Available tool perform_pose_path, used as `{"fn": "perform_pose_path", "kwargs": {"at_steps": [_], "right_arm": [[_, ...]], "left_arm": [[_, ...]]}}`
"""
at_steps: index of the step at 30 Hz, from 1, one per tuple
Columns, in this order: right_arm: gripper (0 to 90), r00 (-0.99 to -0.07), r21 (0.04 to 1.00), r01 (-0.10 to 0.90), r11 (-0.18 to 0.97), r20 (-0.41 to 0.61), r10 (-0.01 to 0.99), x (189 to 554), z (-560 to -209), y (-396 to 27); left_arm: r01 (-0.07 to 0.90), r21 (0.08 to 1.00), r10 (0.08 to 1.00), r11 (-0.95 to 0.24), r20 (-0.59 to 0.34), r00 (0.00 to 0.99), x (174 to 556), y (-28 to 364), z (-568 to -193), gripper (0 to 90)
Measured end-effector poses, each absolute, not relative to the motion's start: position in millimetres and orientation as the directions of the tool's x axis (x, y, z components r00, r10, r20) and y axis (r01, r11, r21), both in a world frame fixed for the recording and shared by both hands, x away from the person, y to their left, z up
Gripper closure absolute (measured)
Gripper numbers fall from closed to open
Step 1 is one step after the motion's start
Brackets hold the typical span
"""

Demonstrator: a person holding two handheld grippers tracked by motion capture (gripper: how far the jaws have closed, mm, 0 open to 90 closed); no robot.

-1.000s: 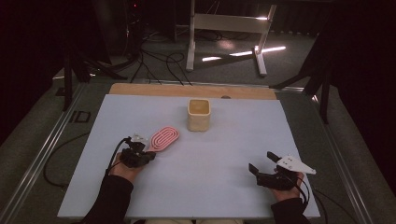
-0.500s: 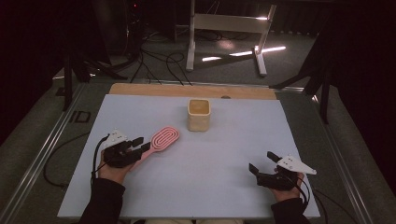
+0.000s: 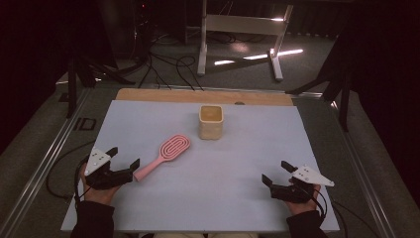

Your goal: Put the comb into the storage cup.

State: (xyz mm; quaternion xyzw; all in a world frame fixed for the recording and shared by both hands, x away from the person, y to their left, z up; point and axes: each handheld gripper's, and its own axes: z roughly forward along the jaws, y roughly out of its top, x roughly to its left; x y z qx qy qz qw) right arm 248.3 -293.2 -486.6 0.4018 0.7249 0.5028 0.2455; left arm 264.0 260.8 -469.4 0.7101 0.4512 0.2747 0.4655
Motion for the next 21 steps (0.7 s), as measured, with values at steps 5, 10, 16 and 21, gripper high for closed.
{"fn": "perform_pose_path", "kwargs": {"at_steps": [5,10,16,21], "right_arm": [[9.7,-0.561,0.927,0.332,0.173,0.046,0.826,248.1,-485.5,-294.0],[9.7,-0.571,0.932,0.319,0.171,0.045,0.819,248.4,-484.3,-294.5],[9.7,-0.573,0.936,0.307,0.169,0.04,0.819,249.3,-483.4,-297.8],[9.7,-0.573,0.936,0.307,0.17,0.039,0.819,249.6,-483.7,-298.5]], "left_arm": [[0.389,0.904,0.882,-0.177,-0.03,0.47,259.7,268.0,-473.7,0.1],[0.398,0.898,0.869,-0.186,-0.039,0.494,259.1,272.6,-477.2,0.1],[0.403,0.893,0.868,-0.199,-0.031,0.496,259.4,270.3,-480.2,0.1],[0.41,0.888,0.871,-0.208,-0.022,0.491,260.4,269.2,-482.0,0.1]]}}
